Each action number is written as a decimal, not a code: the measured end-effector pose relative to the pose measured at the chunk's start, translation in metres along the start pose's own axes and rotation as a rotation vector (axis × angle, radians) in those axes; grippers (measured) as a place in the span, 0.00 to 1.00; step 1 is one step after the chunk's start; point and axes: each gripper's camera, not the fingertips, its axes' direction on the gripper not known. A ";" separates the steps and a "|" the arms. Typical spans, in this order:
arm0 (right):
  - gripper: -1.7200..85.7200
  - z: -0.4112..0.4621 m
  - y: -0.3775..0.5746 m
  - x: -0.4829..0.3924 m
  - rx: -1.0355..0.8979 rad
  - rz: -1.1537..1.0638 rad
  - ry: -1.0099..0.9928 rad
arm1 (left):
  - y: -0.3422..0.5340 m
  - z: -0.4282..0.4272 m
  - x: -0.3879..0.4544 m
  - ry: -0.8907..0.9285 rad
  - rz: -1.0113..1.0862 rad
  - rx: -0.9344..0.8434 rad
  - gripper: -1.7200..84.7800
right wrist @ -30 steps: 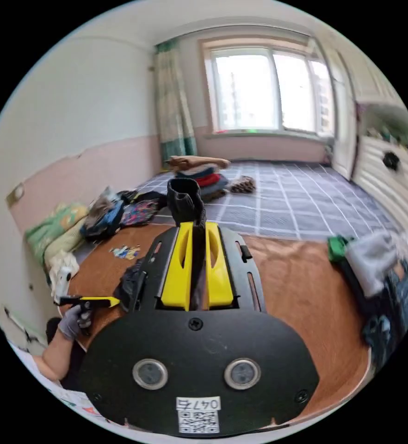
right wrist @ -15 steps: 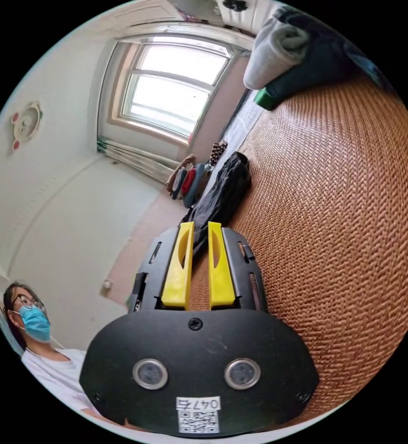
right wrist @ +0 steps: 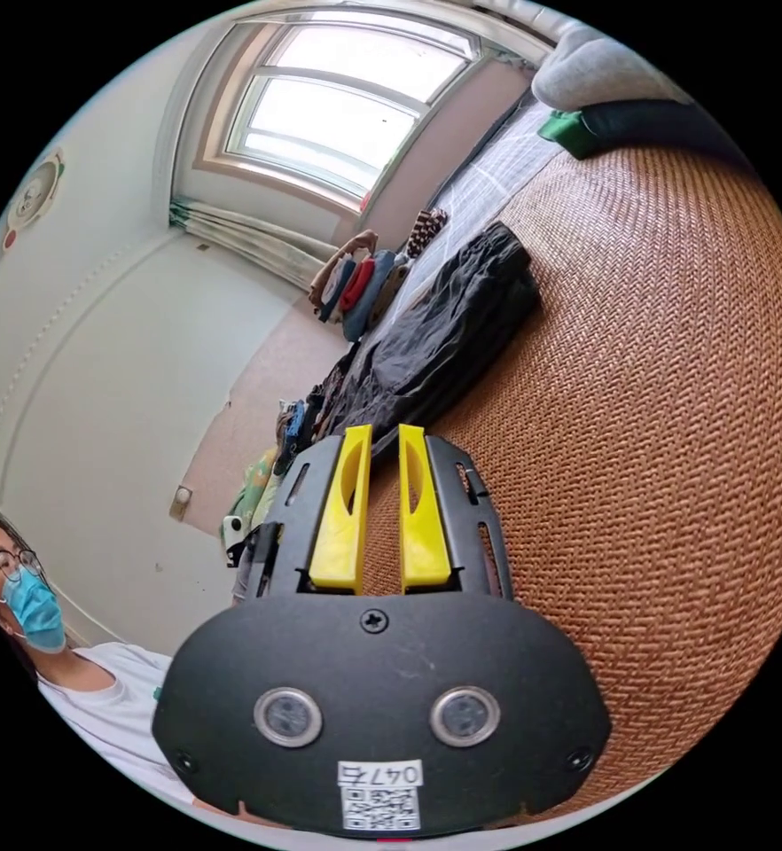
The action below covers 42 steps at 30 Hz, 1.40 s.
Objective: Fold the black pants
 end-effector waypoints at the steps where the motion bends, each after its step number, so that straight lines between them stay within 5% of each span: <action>1: 0.04 0.004 0.002 0.006 -0.008 0.009 -0.003 | 0.001 -0.003 0.007 -0.004 0.000 0.018 0.01; 9: 0.03 0.026 0.004 0.026 -0.025 0.012 -0.015 | -0.051 0.013 0.147 -0.259 0.237 -0.021 0.01; 21: 0.07 0.070 -0.036 0.001 -0.081 -0.011 0.040 | -0.091 0.091 0.228 -0.614 0.317 -0.266 0.01; 32: 0.01 0.140 -0.109 -0.102 -0.238 -0.191 0.085 | -0.093 0.070 0.241 -0.684 0.385 -0.377 0.01; 42: 0.01 0.152 -0.030 -0.284 -0.539 -0.402 0.196 | 0.016 -0.069 0.177 -0.576 0.297 -0.356 0.01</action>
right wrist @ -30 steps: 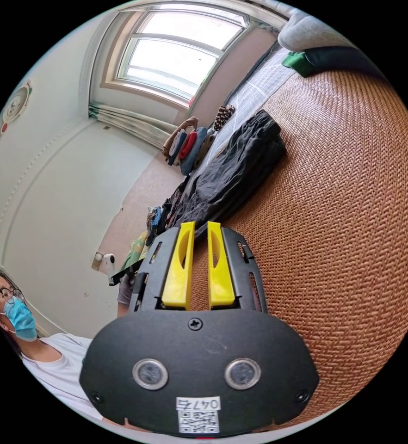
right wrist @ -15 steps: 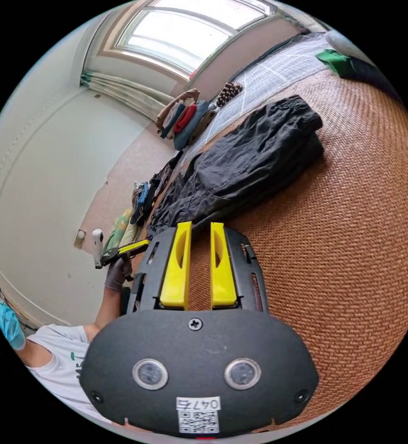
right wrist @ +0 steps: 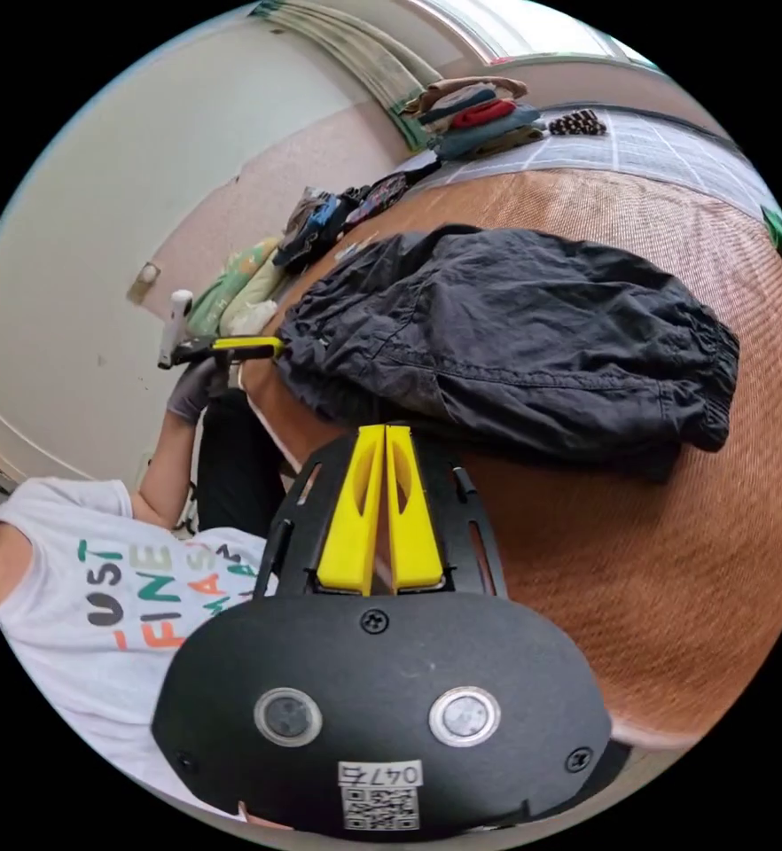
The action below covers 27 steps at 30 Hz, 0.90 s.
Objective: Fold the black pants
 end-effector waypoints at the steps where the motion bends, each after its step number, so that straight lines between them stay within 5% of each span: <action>1: 0.02 -0.006 0.011 -0.017 0.010 -0.003 0.009 | 0.011 -0.003 -0.004 0.020 -0.006 0.013 0.01; 6: 0.08 -0.086 0.032 -0.055 0.179 0.026 0.017 | 0.081 -0.029 -0.036 0.204 -0.079 0.228 0.02; 10: 0.09 -0.160 0.011 -0.101 0.319 -0.129 0.281 | 0.087 -0.005 -0.059 0.188 -0.138 0.205 0.10; 13: 0.11 -0.175 -0.024 -0.125 0.260 -0.216 0.432 | 0.088 0.028 -0.079 0.253 -0.195 0.184 0.15; 17: 0.11 -0.190 -0.068 -0.143 0.154 -0.235 0.527 | 0.101 0.063 -0.099 0.255 -0.236 0.181 0.09; 22: 0.10 -0.198 -0.108 -0.175 0.027 -0.374 0.593 | 0.136 0.060 -0.116 0.318 -0.203 0.314 0.01; 27: 0.03 -0.216 -0.135 -0.200 0.000 -0.458 0.772 | 0.170 0.041 -0.141 0.564 -0.169 0.538 0.01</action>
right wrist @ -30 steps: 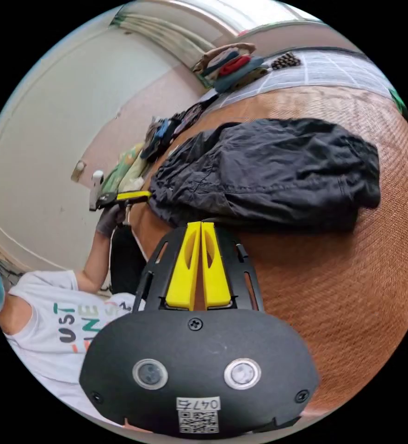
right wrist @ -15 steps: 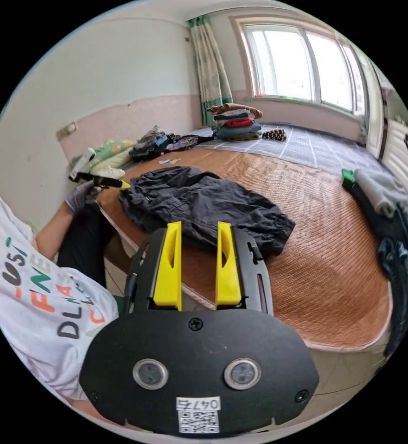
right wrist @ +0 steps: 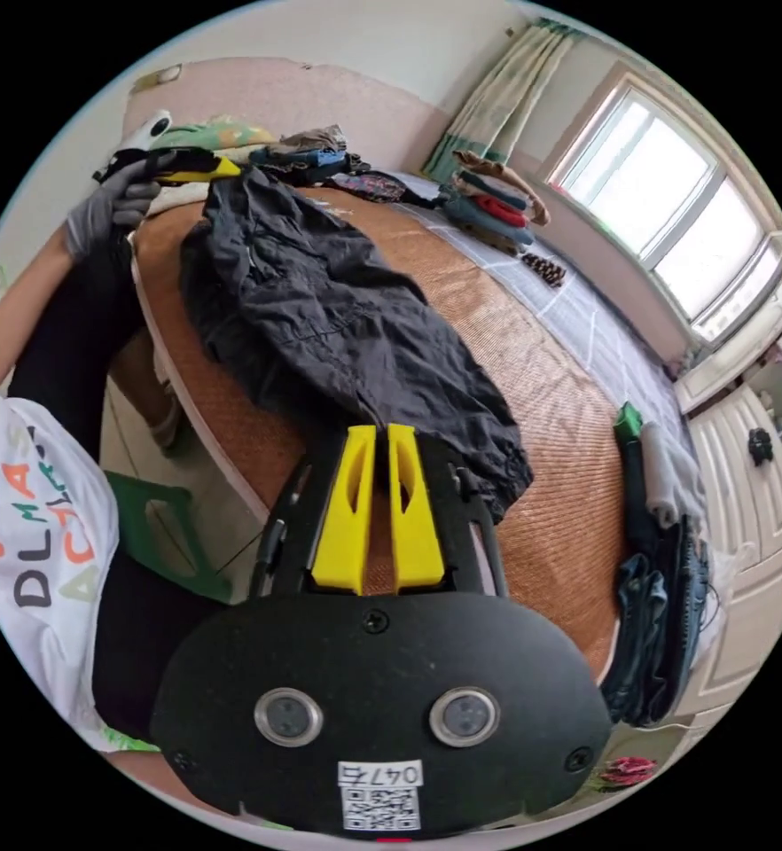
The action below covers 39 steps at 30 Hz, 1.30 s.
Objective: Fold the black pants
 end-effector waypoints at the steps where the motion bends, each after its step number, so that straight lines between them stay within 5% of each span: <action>1: 0.02 -0.016 -0.003 0.009 0.035 0.004 0.043 | 0.000 -0.004 0.000 0.020 0.006 0.016 0.01; 7: 0.02 -0.113 -0.023 0.108 0.230 0.122 0.087 | -0.027 -0.028 0.025 0.045 0.124 0.099 0.01; 11: 0.04 -0.126 -0.095 0.231 0.386 0.266 0.103 | -0.098 -0.006 0.041 -0.106 0.276 0.129 0.02; 14: 0.13 -0.058 -0.155 0.326 0.270 0.457 0.150 | -0.167 0.053 0.004 -0.344 0.217 0.036 0.07; 17: 0.14 -0.016 -0.138 0.379 0.172 0.633 0.048 | -0.181 0.076 -0.041 -0.226 0.059 -0.076 0.14; 19: 0.12 -0.025 -0.096 0.375 0.281 0.641 -0.009 | -0.158 0.062 -0.040 -0.216 0.094 -0.069 0.15; 23: 0.09 -0.010 -0.010 0.355 0.184 0.670 -0.090 | -0.074 0.032 -0.055 -0.458 0.082 -0.163 0.14; 27: 0.08 0.002 0.015 0.320 0.200 0.702 -0.313 | -0.020 0.021 -0.085 -0.422 -0.024 -0.147 0.12; 34: 0.08 -0.013 -0.120 0.219 0.142 0.272 -0.444 | -0.043 0.063 -0.087 -0.411 0.014 -0.314 0.13; 39: 0.08 -0.015 -0.195 0.145 0.067 -0.036 -0.296 | -0.050 0.094 -0.094 -0.393 0.070 -0.427 0.13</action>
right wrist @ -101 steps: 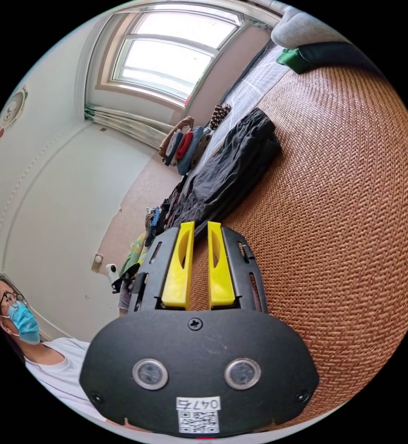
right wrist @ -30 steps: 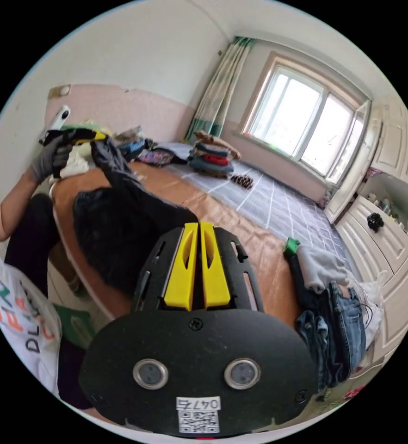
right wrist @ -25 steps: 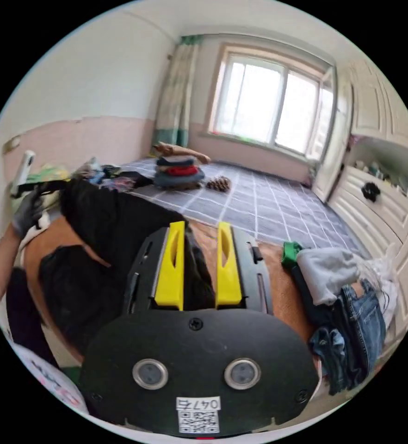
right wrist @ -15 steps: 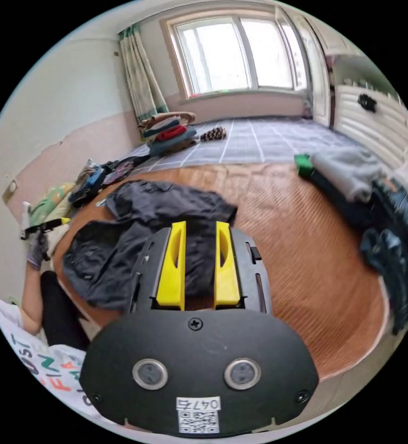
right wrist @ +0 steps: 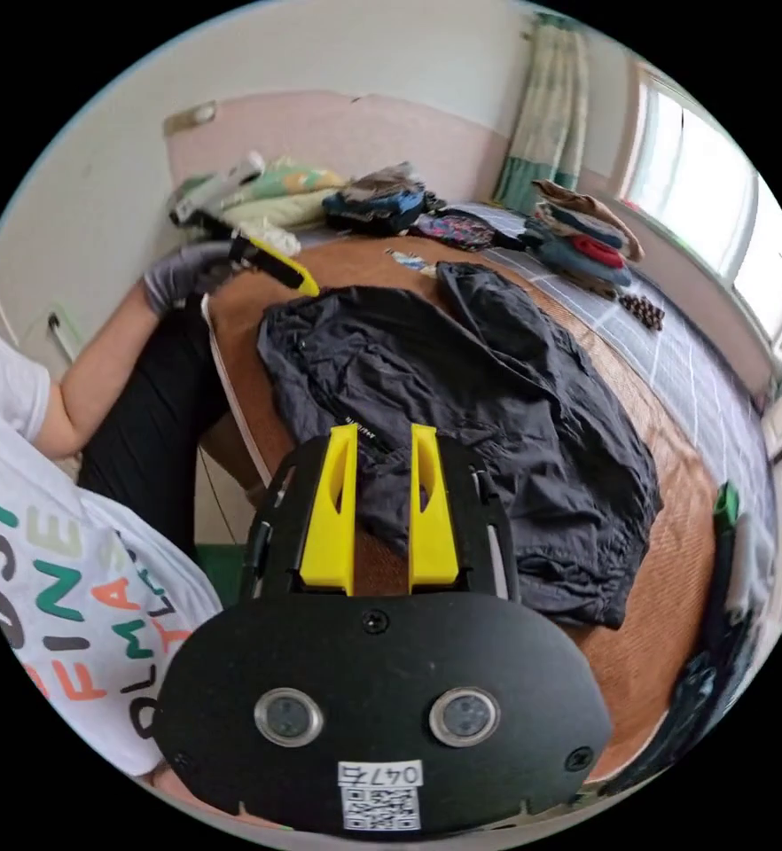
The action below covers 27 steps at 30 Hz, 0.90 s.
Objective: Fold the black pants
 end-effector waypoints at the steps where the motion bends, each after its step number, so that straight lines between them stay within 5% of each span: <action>1: 0.08 0.014 -0.014 -0.009 -0.047 -0.059 0.016 | -0.002 0.000 0.000 0.008 0.007 0.000 0.13; 12: 0.01 0.045 -0.085 0.000 -0.160 -0.276 -0.030 | -0.026 0.042 -0.029 0.184 0.079 -0.084 0.12; 25: 0.00 -0.082 -0.015 0.118 0.488 0.045 -0.280 | -0.057 0.095 -0.046 0.215 0.045 -0.095 0.12; 27: 0.01 -0.065 -0.009 0.143 0.389 0.200 -0.252 | -0.061 0.104 -0.046 0.218 0.036 -0.094 0.12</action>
